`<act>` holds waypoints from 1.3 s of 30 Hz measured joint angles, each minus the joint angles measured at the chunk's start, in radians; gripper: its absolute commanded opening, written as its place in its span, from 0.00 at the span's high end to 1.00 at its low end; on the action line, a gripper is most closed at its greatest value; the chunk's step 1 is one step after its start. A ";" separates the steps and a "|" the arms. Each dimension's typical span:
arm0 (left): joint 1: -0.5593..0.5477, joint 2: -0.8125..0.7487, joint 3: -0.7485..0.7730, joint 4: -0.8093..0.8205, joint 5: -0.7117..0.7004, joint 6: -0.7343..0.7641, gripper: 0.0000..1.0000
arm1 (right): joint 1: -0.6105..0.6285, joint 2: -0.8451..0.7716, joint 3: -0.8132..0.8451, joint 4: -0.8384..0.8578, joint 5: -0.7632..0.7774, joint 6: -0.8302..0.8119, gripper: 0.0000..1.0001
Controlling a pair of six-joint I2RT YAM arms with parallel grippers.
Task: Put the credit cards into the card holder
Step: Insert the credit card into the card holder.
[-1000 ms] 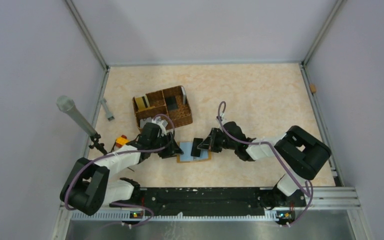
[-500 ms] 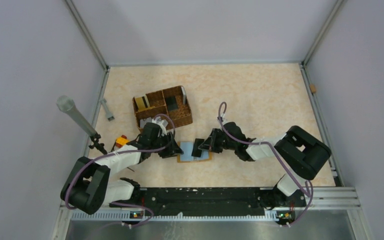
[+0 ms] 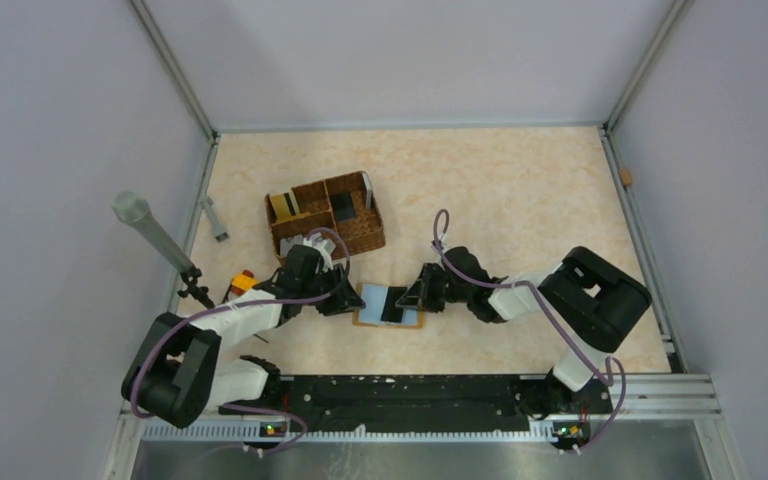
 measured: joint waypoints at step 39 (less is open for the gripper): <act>0.004 0.024 0.001 0.016 0.006 0.016 0.73 | 0.011 0.143 0.074 0.071 -0.087 0.084 1.00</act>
